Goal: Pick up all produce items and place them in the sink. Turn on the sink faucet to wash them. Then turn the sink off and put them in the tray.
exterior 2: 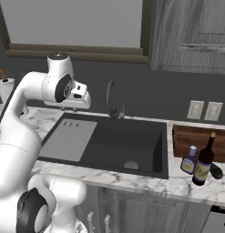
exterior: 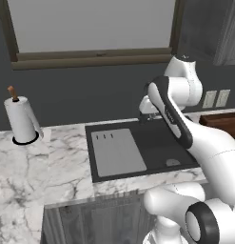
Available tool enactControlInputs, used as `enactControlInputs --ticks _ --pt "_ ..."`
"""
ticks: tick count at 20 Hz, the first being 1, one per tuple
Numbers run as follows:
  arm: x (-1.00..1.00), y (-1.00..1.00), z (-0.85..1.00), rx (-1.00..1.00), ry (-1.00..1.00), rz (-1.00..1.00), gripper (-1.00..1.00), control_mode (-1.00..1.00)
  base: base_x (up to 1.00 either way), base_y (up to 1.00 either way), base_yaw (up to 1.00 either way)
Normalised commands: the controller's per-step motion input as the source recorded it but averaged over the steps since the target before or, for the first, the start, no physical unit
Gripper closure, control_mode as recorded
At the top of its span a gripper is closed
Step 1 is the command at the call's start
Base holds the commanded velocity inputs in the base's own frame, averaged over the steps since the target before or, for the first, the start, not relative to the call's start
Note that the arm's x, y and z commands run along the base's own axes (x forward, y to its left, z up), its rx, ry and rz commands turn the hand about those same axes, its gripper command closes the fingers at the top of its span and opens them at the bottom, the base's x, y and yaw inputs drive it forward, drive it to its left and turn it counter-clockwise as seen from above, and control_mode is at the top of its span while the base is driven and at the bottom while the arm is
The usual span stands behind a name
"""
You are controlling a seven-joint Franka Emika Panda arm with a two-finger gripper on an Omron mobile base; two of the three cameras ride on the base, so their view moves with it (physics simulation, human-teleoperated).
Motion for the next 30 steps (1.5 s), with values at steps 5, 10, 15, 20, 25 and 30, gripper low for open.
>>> enactControlInputs --ticks 5,10,15,20,25,30 --pt "0.0 0.0 0.0 0.0 0.0 0.0 -1.0 1.0 0.0 -0.29 0.0" --pt "0.0 0.0 0.0 0.0 0.0 0.0 -1.0 1.0 -0.04 -0.73 0.0" --pt "0.0 0.0 0.0 0.0 0.0 0.0 -1.0 1.0 0.0 -0.53 -0.03" --pt "0.0 0.0 0.0 0.0 0.0 0.0 -1.0 1.0 0.03 -0.46 -0.07" --pt "0.0 0.0 0.0 0.0 0.0 0.0 -1.0 1.0 0.04 -0.53 -0.07" --pt "0.0 0.0 0.0 0.0 0.0 0.0 -1.0 1.0 0.18 -0.51 -0.02"
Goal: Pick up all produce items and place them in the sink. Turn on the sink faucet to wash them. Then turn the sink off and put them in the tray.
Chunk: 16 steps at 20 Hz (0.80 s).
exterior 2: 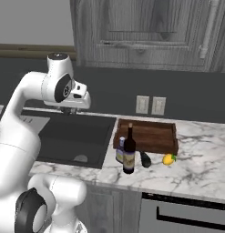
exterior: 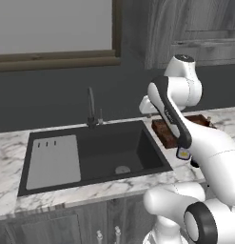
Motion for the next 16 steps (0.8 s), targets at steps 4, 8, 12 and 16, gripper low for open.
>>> enactControlInputs --ticks 4,8,12,16 --pt "0.0 0.0 0.0 0.0 0.0 0.0 -1.0 1.0 0.23 -0.65 0.0" --pt "0.0 0.0 0.0 0.0 0.0 0.0 -1.0 1.0 0.36 -0.65 0.0" --pt "0.0 0.0 0.0 0.0 0.0 0.0 -1.0 1.0 0.52 -0.35 0.0" --pt "0.0 0.0 0.0 0.0 0.0 0.0 -1.0 1.0 0.41 -0.19 0.0"
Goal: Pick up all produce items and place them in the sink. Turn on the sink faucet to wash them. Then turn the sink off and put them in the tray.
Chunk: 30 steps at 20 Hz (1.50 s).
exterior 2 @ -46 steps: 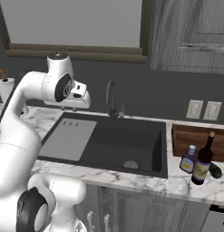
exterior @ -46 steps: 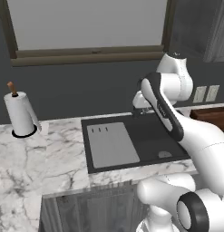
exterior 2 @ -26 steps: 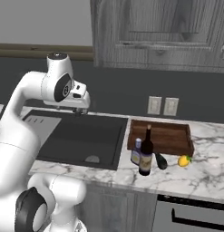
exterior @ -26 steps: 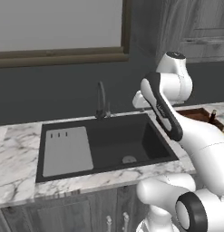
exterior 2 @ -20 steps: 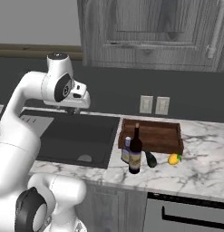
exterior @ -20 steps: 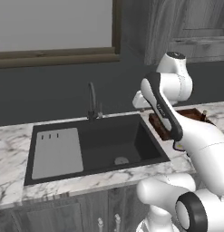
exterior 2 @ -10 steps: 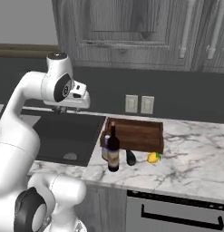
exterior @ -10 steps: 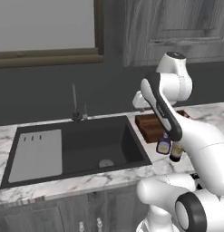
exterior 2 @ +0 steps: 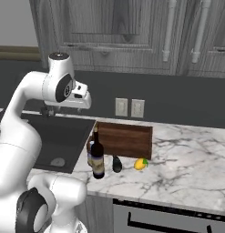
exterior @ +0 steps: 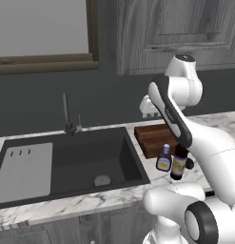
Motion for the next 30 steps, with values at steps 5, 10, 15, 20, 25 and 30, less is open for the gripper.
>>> enactControlInputs --ticks 5,10,15,20,25,30 --pt "0.0 0.0 0.0 0.0 0.0 0.0 -1.0 1.0 0.05 0.0 0.0" --pt "0.0 0.0 0.0 0.0 0.0 0.0 -1.0 1.0 0.0 0.0 0.0" --pt "-0.03 0.0 0.0 0.0 0.0 0.0 -1.0 -1.0 0.0 0.0 0.0" --pt "-0.39 0.27 -0.09 0.0 0.0 0.0 -1.0 -1.0 0.0 0.0 0.0" --pt "-0.58 0.09 -0.22 0.0 0.0 -0.01 -1.0 -1.0 0.0 0.0 0.0" --pt "-0.63 -0.38 -0.11 0.01 -0.03 -0.06 -1.0 -1.0 0.0 0.0 0.0"
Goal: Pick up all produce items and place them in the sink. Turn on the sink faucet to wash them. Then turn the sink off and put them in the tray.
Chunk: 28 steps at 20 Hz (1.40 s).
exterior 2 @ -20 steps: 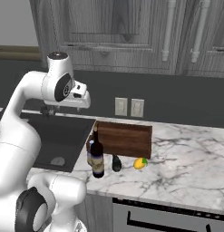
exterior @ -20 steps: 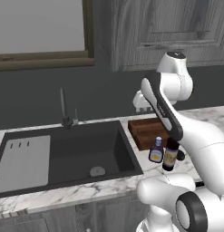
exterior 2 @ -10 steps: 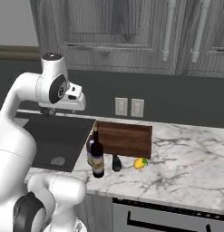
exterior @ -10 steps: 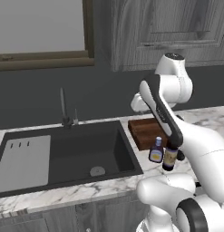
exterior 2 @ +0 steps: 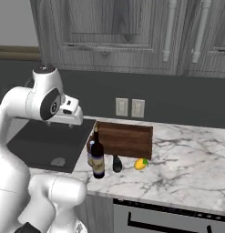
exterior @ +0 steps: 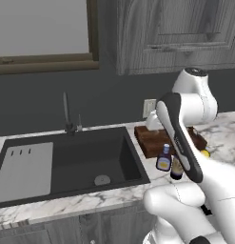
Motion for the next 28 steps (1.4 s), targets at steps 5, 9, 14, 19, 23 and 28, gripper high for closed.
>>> enactControlInputs --ticks 5,9,14,19,23,28 --pt "-0.64 -0.82 -0.09 0.08 -0.01 -0.05 -1.0 -1.0 0.0 0.0 0.0" --pt "-0.53 -0.88 -0.06 0.09 0.0 -0.06 -1.0 -1.0 0.0 0.0 0.0" --pt "-0.37 -0.91 -0.08 0.07 0.0 -0.04 -1.0 -1.0 0.0 0.0 0.0" --pt "0.1 -0.58 -0.22 0.02 0.0 0.02 -1.0 -1.0 0.0 0.0 0.0" --pt "0.28 -0.35 -0.32 0.0 -0.05 0.07 -1.0 -1.0 0.0 0.0 0.0" --pt "0.33 -0.36 -0.27 0.02 -0.02 0.08 -1.0 -1.0 0.0 0.0 0.0"
